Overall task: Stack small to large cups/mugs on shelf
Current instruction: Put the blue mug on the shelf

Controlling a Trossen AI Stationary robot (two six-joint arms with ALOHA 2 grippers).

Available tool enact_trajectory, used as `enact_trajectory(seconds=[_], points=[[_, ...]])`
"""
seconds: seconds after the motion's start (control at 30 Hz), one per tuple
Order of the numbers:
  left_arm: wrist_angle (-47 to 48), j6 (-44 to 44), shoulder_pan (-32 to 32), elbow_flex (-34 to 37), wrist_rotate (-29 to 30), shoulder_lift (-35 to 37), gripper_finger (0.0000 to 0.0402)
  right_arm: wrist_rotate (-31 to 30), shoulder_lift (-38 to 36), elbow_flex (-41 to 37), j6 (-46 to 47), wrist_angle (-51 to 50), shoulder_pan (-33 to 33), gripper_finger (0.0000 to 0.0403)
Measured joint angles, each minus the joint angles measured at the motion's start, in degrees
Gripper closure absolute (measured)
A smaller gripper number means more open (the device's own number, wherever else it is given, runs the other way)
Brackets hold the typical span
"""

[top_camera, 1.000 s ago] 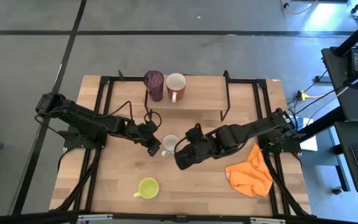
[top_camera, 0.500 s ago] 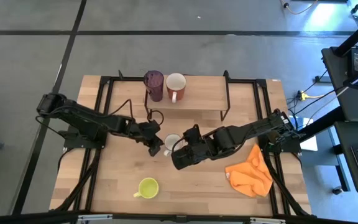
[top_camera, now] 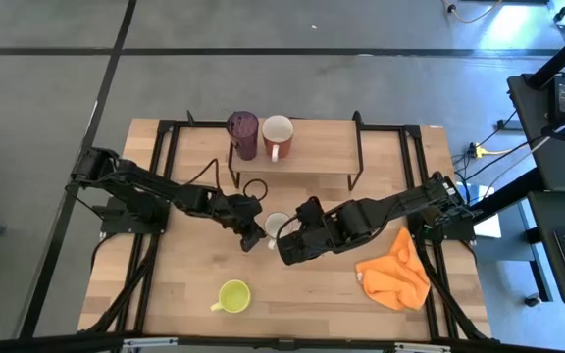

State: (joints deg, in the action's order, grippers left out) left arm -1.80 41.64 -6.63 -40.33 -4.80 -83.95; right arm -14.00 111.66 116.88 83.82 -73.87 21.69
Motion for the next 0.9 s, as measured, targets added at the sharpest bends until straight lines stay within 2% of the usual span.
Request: enact_trajectory(seconds=[0.33, 0.63, 0.73, 0.9], points=[[-1.9, -2.3, 2.2, 0.0, -0.3, 0.0, 0.034, 0.0, 0.0, 0.0, 0.1, 0.3, 0.0, 0.0326], [-0.9, -3.1, 1.9, 0.0, -7.0, 0.2, 0.034, -2.8, 0.0, 0.0, 0.1, 0.2, 0.0, 0.0326], [1.2, -3.1, 0.9, -0.1, -5.8, 1.4, 0.034, -2.8, 0.0, 0.0, 1.4, 0.3, 0.0, 0.0326], [10.1, -3.2, -0.7, 0.0, 0.3, 7.1, 0.0345, -2.8, 0.0, 0.0, 3.1, -1.0, -0.2, 0.0326]])
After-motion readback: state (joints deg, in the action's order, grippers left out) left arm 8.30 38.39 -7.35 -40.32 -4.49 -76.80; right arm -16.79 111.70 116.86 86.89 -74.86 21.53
